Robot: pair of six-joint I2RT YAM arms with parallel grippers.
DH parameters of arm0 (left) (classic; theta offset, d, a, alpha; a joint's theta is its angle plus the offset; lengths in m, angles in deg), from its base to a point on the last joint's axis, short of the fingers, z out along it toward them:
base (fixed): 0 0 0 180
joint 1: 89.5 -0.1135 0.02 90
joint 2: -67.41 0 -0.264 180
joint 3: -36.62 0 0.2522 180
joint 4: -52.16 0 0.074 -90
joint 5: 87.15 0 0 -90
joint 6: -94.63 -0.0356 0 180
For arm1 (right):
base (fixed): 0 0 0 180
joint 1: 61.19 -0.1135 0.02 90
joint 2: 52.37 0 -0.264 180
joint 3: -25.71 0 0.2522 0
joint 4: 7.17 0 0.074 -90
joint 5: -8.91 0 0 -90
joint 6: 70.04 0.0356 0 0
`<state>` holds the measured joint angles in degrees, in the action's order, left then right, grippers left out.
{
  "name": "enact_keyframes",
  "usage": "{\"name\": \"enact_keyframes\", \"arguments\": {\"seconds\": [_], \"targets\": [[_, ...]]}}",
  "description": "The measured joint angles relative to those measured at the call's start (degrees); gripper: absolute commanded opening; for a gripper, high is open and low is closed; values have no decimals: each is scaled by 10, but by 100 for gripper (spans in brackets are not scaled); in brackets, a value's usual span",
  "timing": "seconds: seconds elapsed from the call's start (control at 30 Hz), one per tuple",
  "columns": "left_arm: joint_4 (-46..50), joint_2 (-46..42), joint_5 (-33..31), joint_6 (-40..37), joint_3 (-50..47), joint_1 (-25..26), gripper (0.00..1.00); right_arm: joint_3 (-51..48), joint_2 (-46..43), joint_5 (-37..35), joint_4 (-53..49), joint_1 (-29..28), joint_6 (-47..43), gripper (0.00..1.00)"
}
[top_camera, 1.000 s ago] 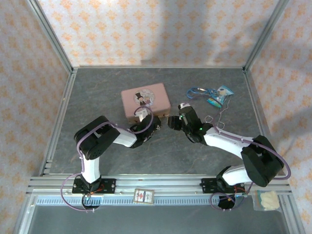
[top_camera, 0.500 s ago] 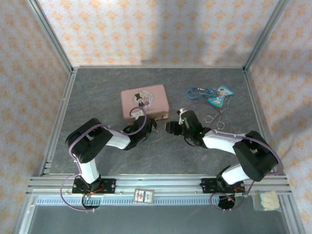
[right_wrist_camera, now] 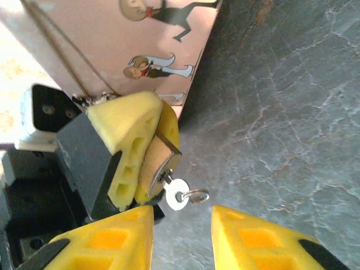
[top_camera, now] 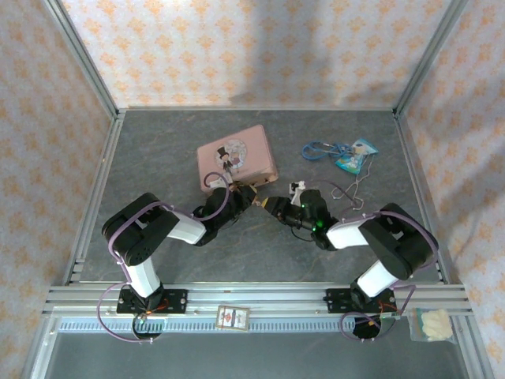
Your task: Unlock a padlock with a key
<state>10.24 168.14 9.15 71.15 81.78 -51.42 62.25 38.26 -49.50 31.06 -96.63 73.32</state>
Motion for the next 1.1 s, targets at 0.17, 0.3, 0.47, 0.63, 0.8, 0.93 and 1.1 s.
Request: {"name": "enact_keyframes", "arguments": {"seconds": [0.17,0.3,0.47,0.63,0.8,0.93,1.1], "targets": [[-33,0,3,14,-11,0,0,-1,52,14,96,0,66,31],[-42,0,5,25,-11,0,0,-1,85,23,149,0,99,30],[-49,0,8,33,-11,0,0,-1,103,30,187,0,121,28],[-56,0,8,44,-11,0,0,-1,114,36,221,0,139,26],[-61,0,8,52,-11,0,0,-1,140,40,257,0,161,15],[-64,-1,7,57,-11,0,0,-1,147,40,279,0,178,3],[-87,-4,8,57,-24,-1,0,-2,150,48,296,2,237,0]]}}
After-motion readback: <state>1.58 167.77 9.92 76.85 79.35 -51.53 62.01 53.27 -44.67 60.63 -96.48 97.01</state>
